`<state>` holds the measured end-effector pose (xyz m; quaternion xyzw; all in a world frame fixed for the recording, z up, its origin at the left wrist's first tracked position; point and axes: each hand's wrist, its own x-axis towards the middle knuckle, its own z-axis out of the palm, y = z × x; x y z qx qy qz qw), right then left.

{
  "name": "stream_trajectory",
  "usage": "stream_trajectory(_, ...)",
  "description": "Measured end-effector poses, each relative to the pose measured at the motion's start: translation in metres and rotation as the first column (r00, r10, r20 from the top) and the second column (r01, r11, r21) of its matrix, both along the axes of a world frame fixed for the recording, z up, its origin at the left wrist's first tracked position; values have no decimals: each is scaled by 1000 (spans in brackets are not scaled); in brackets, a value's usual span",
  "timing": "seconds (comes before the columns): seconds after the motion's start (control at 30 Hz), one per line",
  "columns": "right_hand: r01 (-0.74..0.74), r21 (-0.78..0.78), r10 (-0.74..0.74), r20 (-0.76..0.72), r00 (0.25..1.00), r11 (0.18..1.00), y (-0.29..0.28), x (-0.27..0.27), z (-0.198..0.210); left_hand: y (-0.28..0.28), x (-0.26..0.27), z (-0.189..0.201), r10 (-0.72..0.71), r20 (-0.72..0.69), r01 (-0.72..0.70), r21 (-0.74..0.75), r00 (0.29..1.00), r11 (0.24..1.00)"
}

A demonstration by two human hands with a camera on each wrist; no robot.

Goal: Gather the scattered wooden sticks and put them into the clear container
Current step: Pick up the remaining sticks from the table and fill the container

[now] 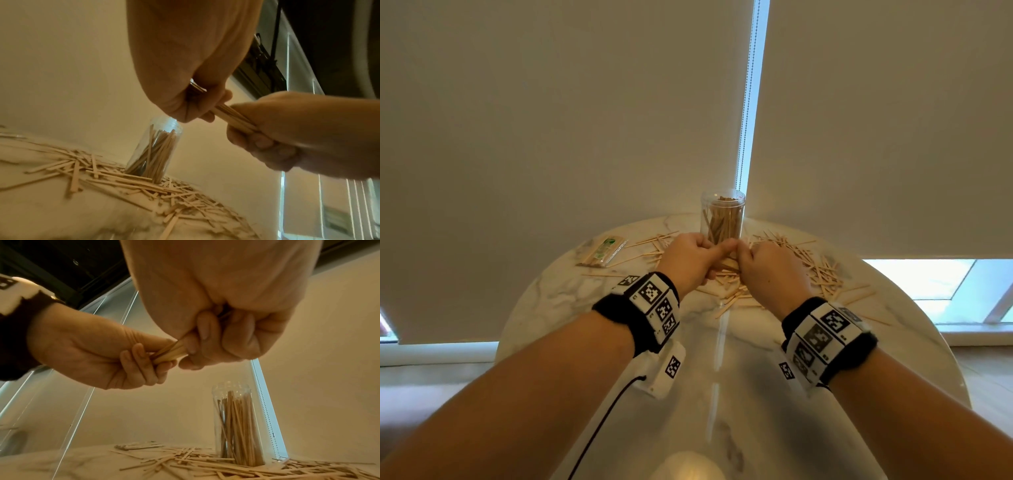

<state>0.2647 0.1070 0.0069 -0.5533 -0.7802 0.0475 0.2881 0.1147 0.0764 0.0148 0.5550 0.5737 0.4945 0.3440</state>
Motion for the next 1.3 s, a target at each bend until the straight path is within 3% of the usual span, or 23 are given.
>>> stream_trajectory(0.07, -33, 35, 32, 28, 999, 999, -6, -1, -2, 5, -7, -6, 33, 46, -33, -7, 998, 999)
stream_trajectory(0.2, 27, 236, -79, 210, 975, 971, -14, -6, -2, 12, -8, -12, 33, 315, 2, -112, 948, 994)
stream_trajectory(0.37, 101, 261, -184, 318, 930, 960, 1, -6, 6, 22, -2, -3, 5, 398, 101, -245, 917, 964)
stream_trajectory(0.5, 144, 237, -216, 315, 924, 961, 27, 8, 38, 47, -12, 11, 54, 175, -3, -281, 983, 960)
stream_trajectory(0.63, 273, 255, -321, 170, 932, 928, 71, 15, 81, 86, -30, 23, 77, -4, -76, -141, 997, 987)
stream_trajectory(0.73, 273, 293, -341, 213, 916, 916, 112, 3, 101, 116, -34, 26, 78, -188, -110, -167, 979, 980)
stream_trajectory(0.87, 216, 300, -329, 401, 855, 929, 160, -29, 116, 152, -31, 21, 51, -192, -81, -153, 980, 985)
stream_trajectory(0.97, 118, 280, -269, 596, 756, 953, 181, -54, 118, 171, -28, 14, -4, -149, -16, -131, 989, 991)
stream_trajectory(1.1, 0, 128, -101, 787, 608, 992, 202, -87, 103, 188, -31, 3, -14, -215, -1, -70, 977, 998)
stream_trajectory(1.17, -45, -6, 31, 811, 584, 999, 213, -98, 94, 192, -35, -3, -13, -257, 2, -43, 966, 999)
stream_trajectory(1.3, -19, -181, 150, 749, 645, 983, 222, -107, 87, 196, -38, -10, -1, -282, 2, 4, 959, 1000)
